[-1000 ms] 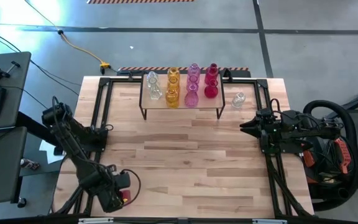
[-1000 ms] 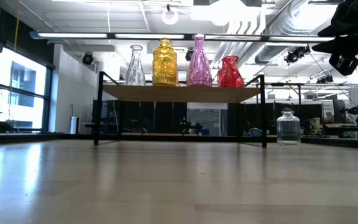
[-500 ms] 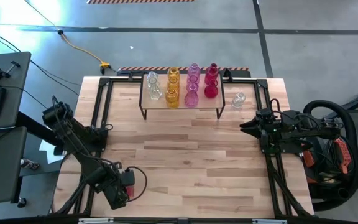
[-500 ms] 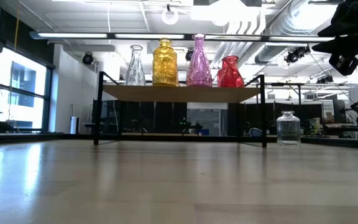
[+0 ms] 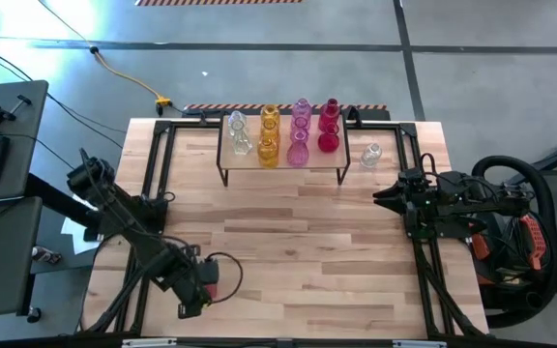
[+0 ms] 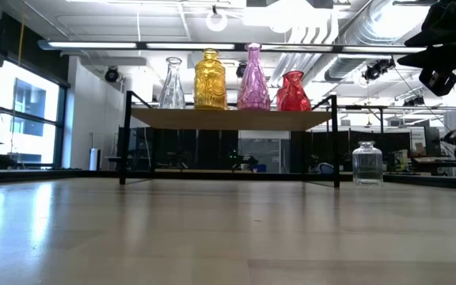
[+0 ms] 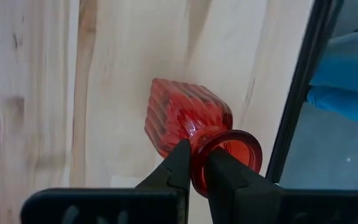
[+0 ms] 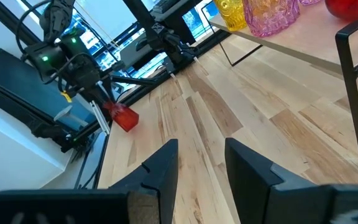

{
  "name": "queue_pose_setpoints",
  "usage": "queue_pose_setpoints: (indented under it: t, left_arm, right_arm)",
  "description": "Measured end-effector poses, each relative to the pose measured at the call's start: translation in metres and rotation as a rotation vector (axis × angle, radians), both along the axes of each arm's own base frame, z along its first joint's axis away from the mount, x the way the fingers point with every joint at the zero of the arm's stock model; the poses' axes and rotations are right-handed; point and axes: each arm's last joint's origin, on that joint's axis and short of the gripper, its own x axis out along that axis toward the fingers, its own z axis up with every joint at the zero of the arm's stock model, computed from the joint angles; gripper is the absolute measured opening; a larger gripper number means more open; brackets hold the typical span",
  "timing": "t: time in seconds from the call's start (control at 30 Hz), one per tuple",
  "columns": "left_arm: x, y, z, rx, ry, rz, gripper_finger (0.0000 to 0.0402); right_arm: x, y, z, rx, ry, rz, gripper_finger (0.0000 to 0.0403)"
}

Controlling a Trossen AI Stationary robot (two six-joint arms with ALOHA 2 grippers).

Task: Sort vases onto shelf
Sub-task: Put the red vase aligned with the other red vases on the shelf

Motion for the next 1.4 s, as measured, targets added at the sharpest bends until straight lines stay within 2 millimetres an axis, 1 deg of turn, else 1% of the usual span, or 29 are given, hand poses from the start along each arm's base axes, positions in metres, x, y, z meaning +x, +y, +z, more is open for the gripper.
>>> queue_pose_setpoints:
  t: [0.17,0.33,0.63,0.97,1.03,1.17,1.27,1.4]
  left_arm:
    - [0.015,0.012,0.007,-0.017,-0.02,-0.041,0.0017]
    - [0.033,0.03,0.014,-0.016,-0.056,-0.047,0.0017]
    - [0.068,0.076,0.035,-0.019,-0.143,0.036,0.0017]
    - [0.093,0.121,0.06,-0.042,-0.239,0.107,0.0017]
    - [0.096,0.13,0.064,-0.043,-0.256,0.137,0.0017]
    - [0.1,0.143,0.07,-0.033,-0.28,0.162,0.0017]
    - [0.103,0.151,0.073,-0.036,-0.304,0.186,0.0017]
    - [0.111,0.161,0.077,-0.058,-0.374,0.238,0.0017]
  right_arm:
    - [0.0,0.0,0.0,0.0,0.0,0.0,0.0114]
    - [0.0,0.0,0.0,0.0,0.0,0.0,0.0114]
    - [0.0,0.0,0.0,0.0,0.0,0.0,0.0114]
    - [0.0,0.0,0.0,0.003,0.0,-0.004,0.0114]
    - [0.0,0.0,0.0,0.047,-0.003,-0.022,0.0114]
    - [0.0,-0.002,0.002,0.22,-0.031,-0.11,0.0114]
    - [0.0,-0.004,0.002,0.251,-0.041,-0.186,0.0114]
    - [0.0,-0.004,0.002,0.255,-0.044,-0.186,0.0114]
